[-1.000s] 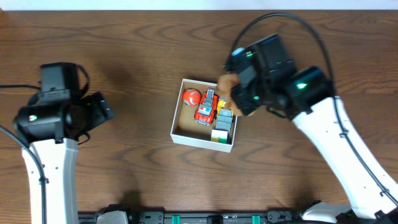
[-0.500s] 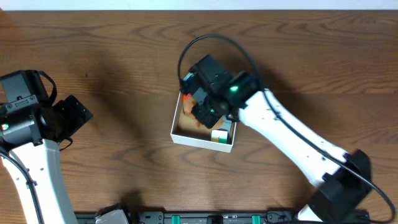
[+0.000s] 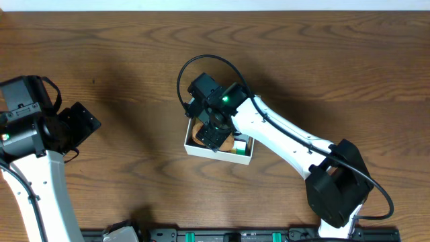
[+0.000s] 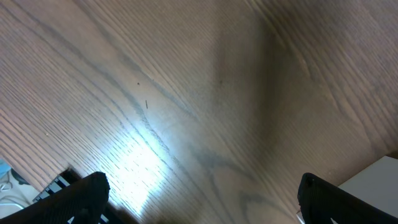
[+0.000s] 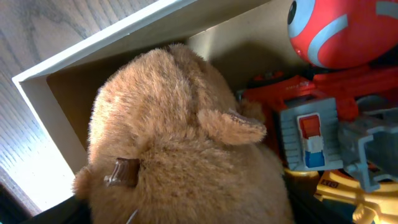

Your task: Pack container

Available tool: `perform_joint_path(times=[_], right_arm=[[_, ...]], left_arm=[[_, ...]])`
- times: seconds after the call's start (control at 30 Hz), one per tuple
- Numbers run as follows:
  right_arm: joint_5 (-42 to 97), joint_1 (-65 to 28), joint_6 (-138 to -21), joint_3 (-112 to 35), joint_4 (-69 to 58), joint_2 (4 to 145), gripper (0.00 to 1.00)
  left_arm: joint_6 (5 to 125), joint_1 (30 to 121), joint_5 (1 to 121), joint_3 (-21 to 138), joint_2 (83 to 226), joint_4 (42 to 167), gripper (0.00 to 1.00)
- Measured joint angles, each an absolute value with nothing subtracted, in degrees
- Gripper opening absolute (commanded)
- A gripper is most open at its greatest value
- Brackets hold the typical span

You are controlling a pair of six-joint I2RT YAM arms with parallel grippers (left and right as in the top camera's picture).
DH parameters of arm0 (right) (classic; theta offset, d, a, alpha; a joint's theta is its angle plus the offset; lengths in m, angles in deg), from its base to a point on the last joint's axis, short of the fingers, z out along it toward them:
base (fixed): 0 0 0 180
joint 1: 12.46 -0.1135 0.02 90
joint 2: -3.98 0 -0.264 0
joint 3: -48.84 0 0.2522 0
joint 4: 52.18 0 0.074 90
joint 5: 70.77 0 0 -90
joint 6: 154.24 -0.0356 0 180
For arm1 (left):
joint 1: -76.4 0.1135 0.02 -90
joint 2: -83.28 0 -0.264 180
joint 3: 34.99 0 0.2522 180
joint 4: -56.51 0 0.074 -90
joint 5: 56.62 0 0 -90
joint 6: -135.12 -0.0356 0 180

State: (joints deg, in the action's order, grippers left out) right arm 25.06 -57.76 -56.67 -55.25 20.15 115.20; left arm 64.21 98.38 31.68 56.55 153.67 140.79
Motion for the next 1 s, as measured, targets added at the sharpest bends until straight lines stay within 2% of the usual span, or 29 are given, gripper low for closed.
perform_joint_path(times=[0.1,0.2,0.33,0.4,0.43,0.5,0.9,1.0], right_arm=[[25.0,-57.8,-56.6,-55.2,20.2,115.2,0.66],[25.0,-57.8,-56.6,-55.2,20.4,115.2,0.68],[24.9,-57.8,-56.6,-57.0,22.7,115.2,0.75],[24.8,-57.8,-56.5,-58.9,23.7,114.9,0.82],[24.8,-57.8,-56.1,-60.1,24.4,114.6,0.89],[24.8,-57.8,-55.9,-61.8,25.2,113.6,0.92],[24.8,-57.8,-54.2,-64.6,26.9,109.0,0.83],[24.8,-57.8,-53.8,-64.6,26.9,109.0,0.67]], left_arm=[[64.2,98.4,31.7,56.6,153.7,140.8,0.98],[64.2,98.4,31.7,56.6,153.7,140.8,0.98],[64.2,98.4,31.7,56.6,153.7,140.8,0.98],[64.2,98.4,31.7,56.6,153.7,140.8,0.98],[64.2,98.4,31.7,56.6,153.7,140.8,0.98],[64.2,98.4,31.7,56.6,153.7,140.8,0.98],[64.2,98.4,31.7,56.6,153.7,140.8,0.98],[64.2,98.4,31.7,56.6,153.7,140.8,0.98]])
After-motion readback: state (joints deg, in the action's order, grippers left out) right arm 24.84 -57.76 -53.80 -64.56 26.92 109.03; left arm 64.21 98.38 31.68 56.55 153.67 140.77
